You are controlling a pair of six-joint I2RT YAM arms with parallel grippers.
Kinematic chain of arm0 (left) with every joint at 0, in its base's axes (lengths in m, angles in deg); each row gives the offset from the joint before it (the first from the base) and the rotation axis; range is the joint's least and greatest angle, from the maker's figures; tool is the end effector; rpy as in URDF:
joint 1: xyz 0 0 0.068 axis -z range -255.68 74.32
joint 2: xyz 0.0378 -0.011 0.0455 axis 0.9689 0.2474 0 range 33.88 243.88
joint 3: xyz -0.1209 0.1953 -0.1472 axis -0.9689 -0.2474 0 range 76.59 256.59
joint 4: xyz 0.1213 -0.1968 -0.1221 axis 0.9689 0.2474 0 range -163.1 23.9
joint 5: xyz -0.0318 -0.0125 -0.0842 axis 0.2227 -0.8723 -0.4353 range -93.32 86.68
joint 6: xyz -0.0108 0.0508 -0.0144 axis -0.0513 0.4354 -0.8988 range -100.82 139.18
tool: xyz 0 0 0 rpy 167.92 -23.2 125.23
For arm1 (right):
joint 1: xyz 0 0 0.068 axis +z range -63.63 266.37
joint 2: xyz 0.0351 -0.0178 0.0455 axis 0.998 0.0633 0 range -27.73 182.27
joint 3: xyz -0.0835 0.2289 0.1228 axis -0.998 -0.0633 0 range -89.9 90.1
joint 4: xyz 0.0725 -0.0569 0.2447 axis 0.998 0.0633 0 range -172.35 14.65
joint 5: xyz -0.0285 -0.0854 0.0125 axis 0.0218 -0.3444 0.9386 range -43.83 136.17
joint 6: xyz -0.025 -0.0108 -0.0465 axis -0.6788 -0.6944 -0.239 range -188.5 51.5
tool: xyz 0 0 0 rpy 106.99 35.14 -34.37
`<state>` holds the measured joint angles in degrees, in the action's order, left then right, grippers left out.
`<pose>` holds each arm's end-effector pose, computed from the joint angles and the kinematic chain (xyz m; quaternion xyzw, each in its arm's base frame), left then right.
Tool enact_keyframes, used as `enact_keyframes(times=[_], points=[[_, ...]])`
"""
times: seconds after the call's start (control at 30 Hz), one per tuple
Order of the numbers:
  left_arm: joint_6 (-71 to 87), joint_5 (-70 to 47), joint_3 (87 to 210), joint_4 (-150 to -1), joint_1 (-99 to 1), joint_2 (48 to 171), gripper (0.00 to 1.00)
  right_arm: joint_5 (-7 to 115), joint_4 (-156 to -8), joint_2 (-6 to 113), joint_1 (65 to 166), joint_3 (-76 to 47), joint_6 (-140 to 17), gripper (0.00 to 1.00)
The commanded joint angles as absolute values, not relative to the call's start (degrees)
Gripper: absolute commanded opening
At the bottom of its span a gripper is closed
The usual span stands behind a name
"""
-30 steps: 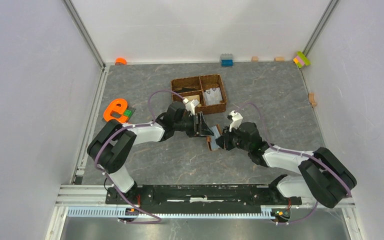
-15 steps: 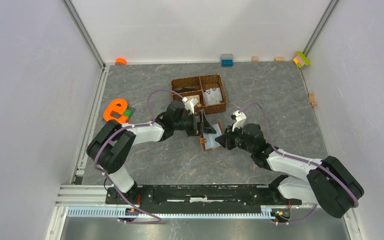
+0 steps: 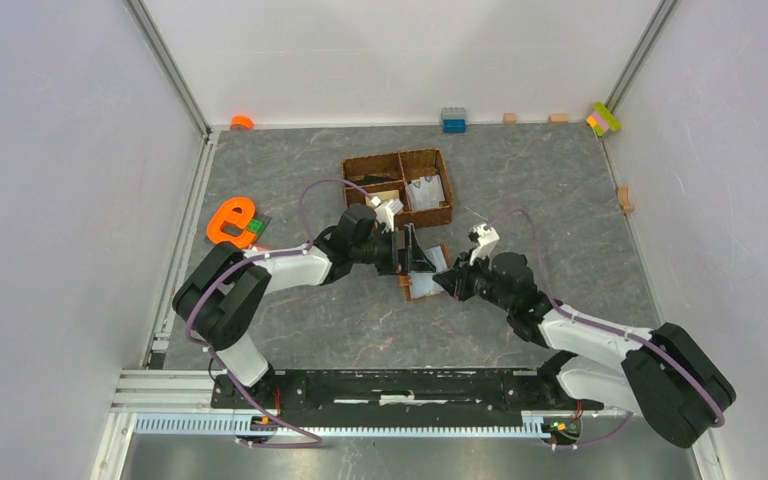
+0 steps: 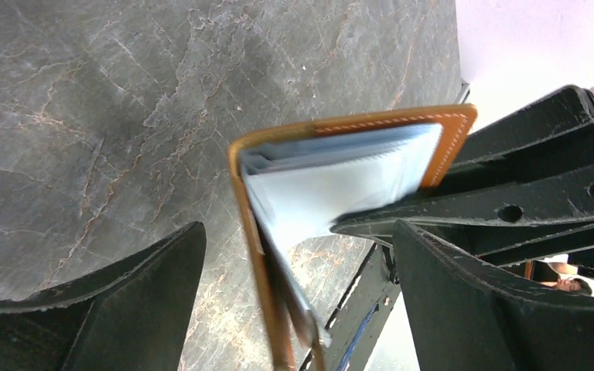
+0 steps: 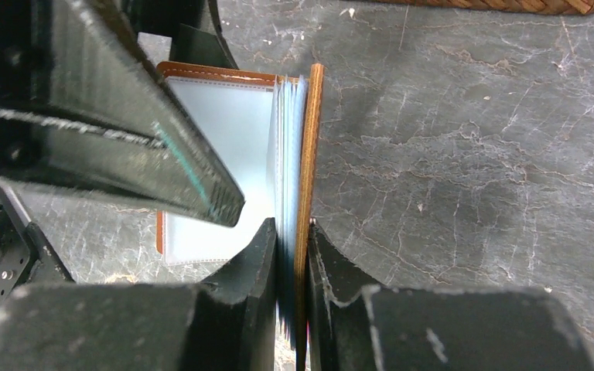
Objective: Take the credit cards out of the card holder
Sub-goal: Open the card holder at the center of the board, then pick up the card holder from the center of the board.
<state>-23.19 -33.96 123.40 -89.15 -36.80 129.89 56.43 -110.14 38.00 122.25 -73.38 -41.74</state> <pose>0.2539 -0.2279 0.1726 0.0998 0.8516 -0.4753 0.1972 0.1732 0.1331 0.1680 -0.1157 0.8163 0.3548 0.4409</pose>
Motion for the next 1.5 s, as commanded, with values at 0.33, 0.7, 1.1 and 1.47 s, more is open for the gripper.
enact_keyframes(times=[0.33, 0.7, 1.1, 1.47], points=[[-30.18, -42.11, 120.13, -107.60, -39.99, 129.55, 0.84, 62.66, -127.32, 31.16, 121.92, -79.49, -37.46, 0.00], [-29.26, -41.76, 119.68, -107.78, -39.99, 128.39, 0.19, 65.29, -128.34, 31.87, 121.75, -79.29, -37.65, 0.12], [-27.91, -39.54, 119.43, -104.94, -40.85, 127.22, 0.02, 63.11, -127.94, 28.37, 121.36, -80.65, -37.75, 0.45], [-28.29, -39.19, 118.85, -104.74, -42.27, 127.09, 0.02, 57.45, -125.69, 22.91, 119.97, -82.91, -37.22, 0.41]])
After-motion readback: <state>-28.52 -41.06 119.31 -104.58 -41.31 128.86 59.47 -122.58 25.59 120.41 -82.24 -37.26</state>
